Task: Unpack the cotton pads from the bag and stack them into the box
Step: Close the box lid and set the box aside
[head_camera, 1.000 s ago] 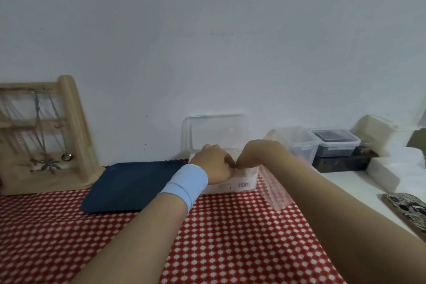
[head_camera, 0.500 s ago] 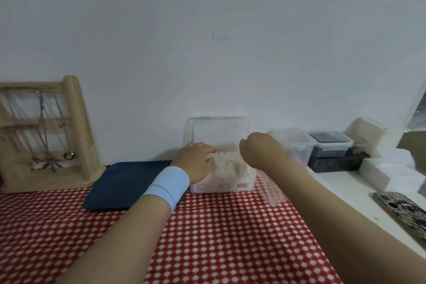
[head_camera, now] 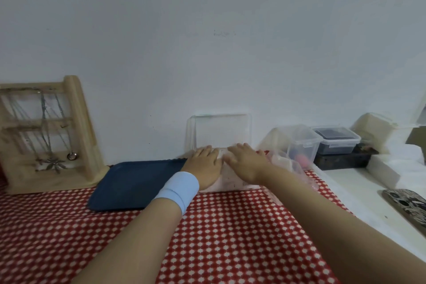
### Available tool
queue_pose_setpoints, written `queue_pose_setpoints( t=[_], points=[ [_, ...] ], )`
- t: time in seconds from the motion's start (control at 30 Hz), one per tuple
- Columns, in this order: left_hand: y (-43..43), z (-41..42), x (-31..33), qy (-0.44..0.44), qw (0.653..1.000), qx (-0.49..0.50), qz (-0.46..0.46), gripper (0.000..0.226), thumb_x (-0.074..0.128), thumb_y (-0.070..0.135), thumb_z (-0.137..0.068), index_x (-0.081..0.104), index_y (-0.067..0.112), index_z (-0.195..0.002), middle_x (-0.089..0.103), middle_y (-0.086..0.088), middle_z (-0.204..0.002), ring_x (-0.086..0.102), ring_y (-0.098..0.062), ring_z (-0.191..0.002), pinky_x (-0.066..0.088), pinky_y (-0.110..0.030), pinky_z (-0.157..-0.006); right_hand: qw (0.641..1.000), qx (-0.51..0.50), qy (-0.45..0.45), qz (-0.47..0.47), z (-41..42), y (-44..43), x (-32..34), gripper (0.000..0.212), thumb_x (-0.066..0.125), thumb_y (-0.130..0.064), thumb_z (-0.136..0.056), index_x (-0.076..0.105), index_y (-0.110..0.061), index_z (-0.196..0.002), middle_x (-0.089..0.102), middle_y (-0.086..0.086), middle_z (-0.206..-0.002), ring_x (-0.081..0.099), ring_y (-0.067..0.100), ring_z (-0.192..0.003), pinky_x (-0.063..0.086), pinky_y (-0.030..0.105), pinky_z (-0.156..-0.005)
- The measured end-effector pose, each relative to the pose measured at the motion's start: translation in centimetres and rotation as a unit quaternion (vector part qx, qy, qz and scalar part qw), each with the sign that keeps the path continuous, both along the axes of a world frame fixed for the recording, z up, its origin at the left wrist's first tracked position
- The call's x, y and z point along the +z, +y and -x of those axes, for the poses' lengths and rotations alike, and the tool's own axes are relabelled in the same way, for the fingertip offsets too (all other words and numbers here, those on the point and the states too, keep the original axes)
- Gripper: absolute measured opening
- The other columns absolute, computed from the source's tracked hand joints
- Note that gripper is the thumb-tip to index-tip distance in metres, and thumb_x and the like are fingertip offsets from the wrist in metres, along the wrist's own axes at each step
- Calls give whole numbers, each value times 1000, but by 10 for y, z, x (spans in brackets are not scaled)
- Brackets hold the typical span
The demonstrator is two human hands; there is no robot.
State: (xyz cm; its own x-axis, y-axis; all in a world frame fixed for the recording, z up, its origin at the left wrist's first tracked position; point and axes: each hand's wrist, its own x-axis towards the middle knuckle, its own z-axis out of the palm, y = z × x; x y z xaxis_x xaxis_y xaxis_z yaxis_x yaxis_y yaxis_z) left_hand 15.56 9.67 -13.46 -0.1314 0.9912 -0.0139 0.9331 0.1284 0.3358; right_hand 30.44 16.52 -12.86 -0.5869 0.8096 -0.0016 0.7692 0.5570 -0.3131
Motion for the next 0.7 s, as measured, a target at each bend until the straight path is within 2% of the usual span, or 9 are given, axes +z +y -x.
queue_pose_setpoints(
  t=[0.07,0.1,0.17,0.23,0.33,0.43,0.53,0.63,0.7],
  points=[
    [-2,3,12,-109,989,20,-96,46,28,25,-110,41,17,-152,35,-4,-161,29,-22,-150,21,-34,-122,983,-66,164,-57,-5,8,14,46,41,-42,-102,54,-18,-138,50,10,-145,48,29,-132,37,47,-111],
    [-2,7,18,-149,974,49,-165,41,33,21,-108,52,17,-143,47,-4,-152,39,-22,-143,29,-35,-118,967,-100,222,-75,-7,13,21,41,47,-34,-101,53,-16,-137,50,12,-141,50,30,-128,40,43,-108],
    [1,15,29,-212,929,129,-275,32,40,14,-103,64,18,-124,56,-3,-133,50,-23,-128,41,-36,-110,943,-146,299,-15,-12,23,34,46,49,-23,-100,42,-13,-144,45,15,-142,51,32,-122,43,39,-97],
    [5,23,40,-251,894,186,-322,28,43,11,-100,63,18,-119,54,-5,-129,50,-26,-125,43,-38,-108,924,-151,341,84,-13,31,46,58,49,-17,-99,27,-14,-152,47,15,-140,54,29,-111,41,35,-87],
    [5,31,52,-233,893,165,-348,34,46,10,-99,55,18,-131,46,-4,-138,43,-24,-133,37,-31,-108,932,-123,328,95,-16,35,54,61,48,-11,-97,26,-20,-153,56,11,-123,57,25,-100,44,33,-85],
    [-2,32,59,-206,910,105,-343,41,44,18,-103,46,25,-144,42,3,-148,38,-17,-139,31,-27,-108,947,-102,302,45,-24,31,55,55,44,-7,-92,46,-26,-144,62,12,-117,58,22,-86,44,27,-73],
    [-15,23,56,-151,944,36,-293,43,43,24,-106,45,25,-149,42,5,-154,37,-15,-143,29,-29,-115,972,-58,229,-2,-35,20,52,50,41,-2,-89,65,-23,-128,64,5,-116,60,18,-87,43,20,-67],
    [-30,15,42,-87,982,-14,-164,45,39,33,-108,41,25,-153,39,4,-160,34,-15,-147,24,-30,-120,984,-39,174,-27,-47,1,42,46,45,0,-90,68,-24,-122,61,0,-130,60,19,-111,43,21,-80],
    [-40,13,30,-37,995,-28,-88,49,36,38,-109,36,25,-156,34,5,-163,31,-15,-149,21,-31,-122,992,-21,124,-17,-54,-10,31,51,50,-2,-89,61,-31,-129,54,-3,-144,58,19,-118,46,23,-85]
  ],
)
